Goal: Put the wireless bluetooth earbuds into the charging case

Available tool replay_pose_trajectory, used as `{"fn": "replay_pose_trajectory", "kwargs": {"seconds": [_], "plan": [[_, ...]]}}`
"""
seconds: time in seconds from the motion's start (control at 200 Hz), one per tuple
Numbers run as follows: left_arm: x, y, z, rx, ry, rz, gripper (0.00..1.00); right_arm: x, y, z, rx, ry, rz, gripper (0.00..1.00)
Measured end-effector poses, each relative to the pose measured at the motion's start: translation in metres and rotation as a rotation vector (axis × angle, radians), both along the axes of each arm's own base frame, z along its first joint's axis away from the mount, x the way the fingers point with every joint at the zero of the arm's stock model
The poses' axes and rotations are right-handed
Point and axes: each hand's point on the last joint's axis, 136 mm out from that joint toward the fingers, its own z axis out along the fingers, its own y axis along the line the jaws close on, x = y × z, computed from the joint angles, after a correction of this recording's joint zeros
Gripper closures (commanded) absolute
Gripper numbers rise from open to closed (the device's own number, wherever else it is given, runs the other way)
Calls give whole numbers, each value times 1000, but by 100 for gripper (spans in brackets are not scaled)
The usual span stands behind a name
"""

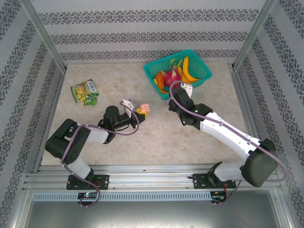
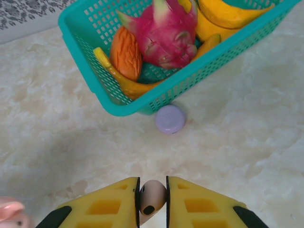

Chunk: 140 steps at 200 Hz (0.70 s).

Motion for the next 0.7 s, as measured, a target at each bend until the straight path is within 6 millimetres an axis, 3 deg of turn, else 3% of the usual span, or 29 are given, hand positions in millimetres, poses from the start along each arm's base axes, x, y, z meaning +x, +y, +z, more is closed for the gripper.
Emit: {"fn": "replay_pose_trajectory", "kwargs": {"seconds": [0.225, 0.44, 0.699], "plan": [[9, -27, -4, -9, -10, -79, 100, 5, 13, 18, 25, -42, 65, 78], [15, -49, -4, -18, -22, -144, 100, 5, 22, 22, 43, -53, 113, 78], [19, -63, 12, -38, -64, -182, 100, 5, 40, 31, 79, -85, 194, 78]]}}
